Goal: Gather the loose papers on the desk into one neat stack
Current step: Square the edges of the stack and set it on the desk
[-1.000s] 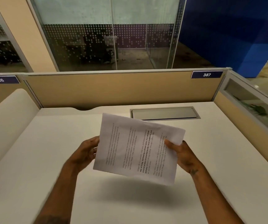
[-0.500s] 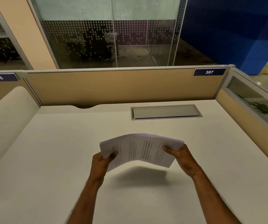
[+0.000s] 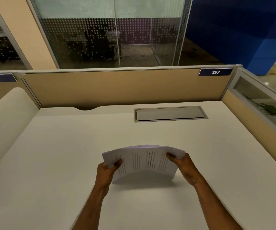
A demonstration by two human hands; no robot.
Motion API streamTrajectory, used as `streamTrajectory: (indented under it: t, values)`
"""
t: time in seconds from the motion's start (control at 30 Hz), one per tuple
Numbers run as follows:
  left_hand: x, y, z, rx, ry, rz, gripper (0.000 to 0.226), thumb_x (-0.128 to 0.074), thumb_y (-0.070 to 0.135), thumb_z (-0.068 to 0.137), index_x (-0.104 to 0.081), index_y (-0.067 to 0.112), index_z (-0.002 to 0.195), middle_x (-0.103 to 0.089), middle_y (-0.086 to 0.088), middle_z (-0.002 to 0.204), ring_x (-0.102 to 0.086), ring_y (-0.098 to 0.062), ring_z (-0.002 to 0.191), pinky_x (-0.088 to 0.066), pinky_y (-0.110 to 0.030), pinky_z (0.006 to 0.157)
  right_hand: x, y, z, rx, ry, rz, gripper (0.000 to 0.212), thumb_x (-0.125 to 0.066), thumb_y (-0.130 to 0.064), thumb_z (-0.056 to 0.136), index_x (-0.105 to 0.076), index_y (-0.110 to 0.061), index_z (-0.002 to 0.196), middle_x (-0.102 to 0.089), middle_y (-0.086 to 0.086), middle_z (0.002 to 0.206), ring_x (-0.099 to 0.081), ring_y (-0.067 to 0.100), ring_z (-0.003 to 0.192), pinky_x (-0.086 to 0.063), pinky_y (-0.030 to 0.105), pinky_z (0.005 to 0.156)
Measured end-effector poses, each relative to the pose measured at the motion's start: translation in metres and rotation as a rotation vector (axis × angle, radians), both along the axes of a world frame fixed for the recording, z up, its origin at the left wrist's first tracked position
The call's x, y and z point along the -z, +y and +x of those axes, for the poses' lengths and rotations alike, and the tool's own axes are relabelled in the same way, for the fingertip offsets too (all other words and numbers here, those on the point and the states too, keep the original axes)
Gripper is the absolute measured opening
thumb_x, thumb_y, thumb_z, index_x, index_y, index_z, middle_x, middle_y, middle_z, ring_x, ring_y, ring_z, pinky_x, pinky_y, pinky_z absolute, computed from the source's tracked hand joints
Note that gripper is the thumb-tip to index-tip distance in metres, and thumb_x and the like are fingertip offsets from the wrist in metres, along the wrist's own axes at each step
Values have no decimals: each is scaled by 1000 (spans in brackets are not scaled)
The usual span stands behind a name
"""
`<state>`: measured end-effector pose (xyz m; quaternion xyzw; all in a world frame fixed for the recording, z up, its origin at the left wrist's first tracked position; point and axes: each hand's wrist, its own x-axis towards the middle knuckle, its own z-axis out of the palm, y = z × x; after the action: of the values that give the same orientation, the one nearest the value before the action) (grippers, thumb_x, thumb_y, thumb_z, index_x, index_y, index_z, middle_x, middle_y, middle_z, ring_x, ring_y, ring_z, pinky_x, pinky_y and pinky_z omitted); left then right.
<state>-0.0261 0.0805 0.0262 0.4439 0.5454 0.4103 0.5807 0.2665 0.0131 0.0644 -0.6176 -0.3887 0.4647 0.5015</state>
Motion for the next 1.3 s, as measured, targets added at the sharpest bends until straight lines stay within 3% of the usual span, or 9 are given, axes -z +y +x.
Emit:
streamTrajectory:
  t: [0.27, 0.43, 0.57, 0.67, 0.77, 0.83, 0.97, 1.07, 1.3]
  values:
    - [-56, 45, -3, 171, 107, 42, 19, -78, 21, 83, -76, 9, 97, -80, -3, 85, -75, -34, 88, -59, -35, 67, -18, 10, 6, 21, -60, -19, 21, -67, -34, 88, -73, -16, 97, -77, 4, 85, -74, 30, 86, -59, 28, 64]
    - [-106, 76, -2, 294, 282, 168, 46, -74, 48, 72, -72, 17, 106, -78, 1, 93, -73, -29, 90, -61, -39, 75, -27, 12, -4, 95, 80, 41, 35, -70, -42, 83, -72, -11, 100, -78, 10, 93, -75, 30, 87, -61, 44, 77]
    - [-120, 75, -1, -56, 408, 218, 85, -78, 55, 74, -47, 20, 145, -55, -4, 142, -55, -26, 128, -46, -49, 105, -32, 15, -9, 184, 249, 85, 24, -66, -27, 90, -70, -9, 106, -77, 15, 100, -74, 35, 92, -61, 47, 79]
    - [-110, 36, 14, -291, 208, 266, 99, -75, 62, 69, -36, 20, 149, -44, -7, 152, -47, -24, 136, -42, -49, 110, -33, 21, -18, 250, 417, 117, 26, -65, -21, 91, -68, -13, 116, -75, 17, 110, -71, 35, 101, -58, 53, 87]
    - [-88, -4, 45, -247, -136, 28, 102, -72, 57, 68, -26, 21, 152, -46, -3, 150, -49, -22, 133, -39, -50, 112, -32, 28, -33, 322, 517, 101, 36, -66, -22, 89, -65, -8, 122, -71, 19, 118, -67, 40, 110, -56, 55, 90]
    - [-74, -22, 64, -201, -319, -137, 89, -70, 55, 74, -36, 21, 148, -59, -1, 140, -59, -23, 124, -44, -54, 107, -32, 32, -46, 372, 570, 94, 41, -68, -22, 87, -64, -4, 124, -71, 18, 120, -66, 39, 112, -59, 49, 87]
    - [-68, -42, 92, -257, -342, -80, 35, -57, 39, 96, -54, 32, 131, -70, 3, 124, -69, -21, 108, -58, -45, 92, -35, 35, -68, 423, 604, 100, 21, -66, -20, 91, -70, -13, 110, -73, 13, 117, -68, 34, 110, -54, 52, 96]
    - [-74, -45, 104, -384, -228, -28, 29, -47, 32, 102, -49, 30, 132, -65, 5, 116, -66, -13, 99, -59, -31, 80, -37, 34, -76, 447, 580, 96, 13, -64, -23, 93, -68, -19, 105, -73, 8, 111, -70, 29, 101, -59, 44, 85]
    - [-69, -34, 89, -422, -46, 77, 16, -50, 26, 102, -56, 22, 116, -67, -2, 107, -66, -16, 91, -54, -28, 71, -36, 23, -64, 331, 482, 81, 24, -62, -21, 94, -67, -16, 117, -76, 6, 107, -73, 22, 96, -62, 34, 72]
